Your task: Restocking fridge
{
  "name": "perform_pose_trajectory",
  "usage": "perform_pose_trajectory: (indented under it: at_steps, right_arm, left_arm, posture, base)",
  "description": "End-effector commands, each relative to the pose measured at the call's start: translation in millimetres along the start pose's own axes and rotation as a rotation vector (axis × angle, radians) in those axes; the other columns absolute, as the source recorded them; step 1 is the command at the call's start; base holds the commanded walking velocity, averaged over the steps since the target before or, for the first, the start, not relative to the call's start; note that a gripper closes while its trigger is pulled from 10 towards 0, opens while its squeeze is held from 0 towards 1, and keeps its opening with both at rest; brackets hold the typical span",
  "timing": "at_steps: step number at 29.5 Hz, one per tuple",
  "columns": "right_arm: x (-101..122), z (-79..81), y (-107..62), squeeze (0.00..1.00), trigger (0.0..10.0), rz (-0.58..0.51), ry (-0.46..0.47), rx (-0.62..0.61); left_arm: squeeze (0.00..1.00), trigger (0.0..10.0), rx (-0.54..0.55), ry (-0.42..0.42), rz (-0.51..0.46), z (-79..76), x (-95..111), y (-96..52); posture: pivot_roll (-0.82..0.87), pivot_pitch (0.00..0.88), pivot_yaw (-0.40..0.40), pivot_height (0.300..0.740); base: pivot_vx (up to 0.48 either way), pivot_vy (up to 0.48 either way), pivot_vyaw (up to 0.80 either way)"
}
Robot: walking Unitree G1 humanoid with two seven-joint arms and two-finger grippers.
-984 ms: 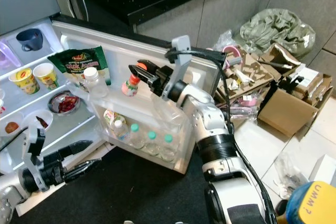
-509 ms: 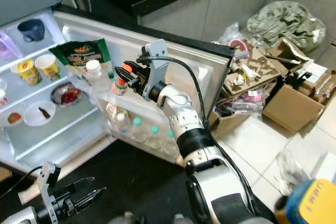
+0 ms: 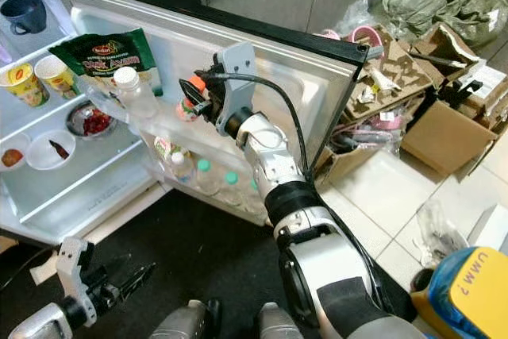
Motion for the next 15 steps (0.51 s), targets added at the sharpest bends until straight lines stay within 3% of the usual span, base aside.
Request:
perform_pose_trajectory:
  at_steps: [1, 4, 10, 15]
  right_arm:
    - [6, -1.4, 3.2, 0.0, 0.0, -0.014, -0.04, -0.02]
    - [6, -5.8, 3.8, 0.0, 0.0, 0.022, -0.121, -0.051]
    - [2, -3.5, 5.2, 0.0, 0.0, 0.045, -0.175, -0.055]
    - [-4, 11.0, 9.2, 0.0, 0.0, 0.058, -0.212, -0.006]
  left_arm:
    - [0.0, 10.0, 0.051, -0.017, 0.048, 1.0, -20, -4.8]
    - [0.0, 10.0, 0.09, -0.034, 0.055, 3.9, -26, -6.2]
    - [0.0, 10.0, 0.132, -0.043, 0.076, 7.4, -36, -12.1]
    - [0.0, 10.0, 0.253, -0.089, 0.152, 17.5, -65, -35.5]
  posture:
    - [0.01, 0.377, 0.058, 0.74]
    - [0.01, 0.377, 0.055, 0.74]
    - [0.02, 0.373, 0.055, 0.74]
    - [0.02, 0.367, 0.055, 0.74]
  base:
    - [0.0, 0.0, 0.0]
    - [0.0, 0.0, 0.0]
    - [0.0, 0.0, 0.0]
    - [0.0, 0.0, 0.0]
Point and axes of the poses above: a point about 5 cm out from each wrist's last joint towards the gripper, its own y axis pointing out of the wrist towards the gripper, its own x axis along the axis of the wrist's last joint, z = x × y, the point moved 1 cm from there along y, pointing out of the wrist towards the gripper, and after that the axes turned 6 degrees about -y, right-handed, at the moved point
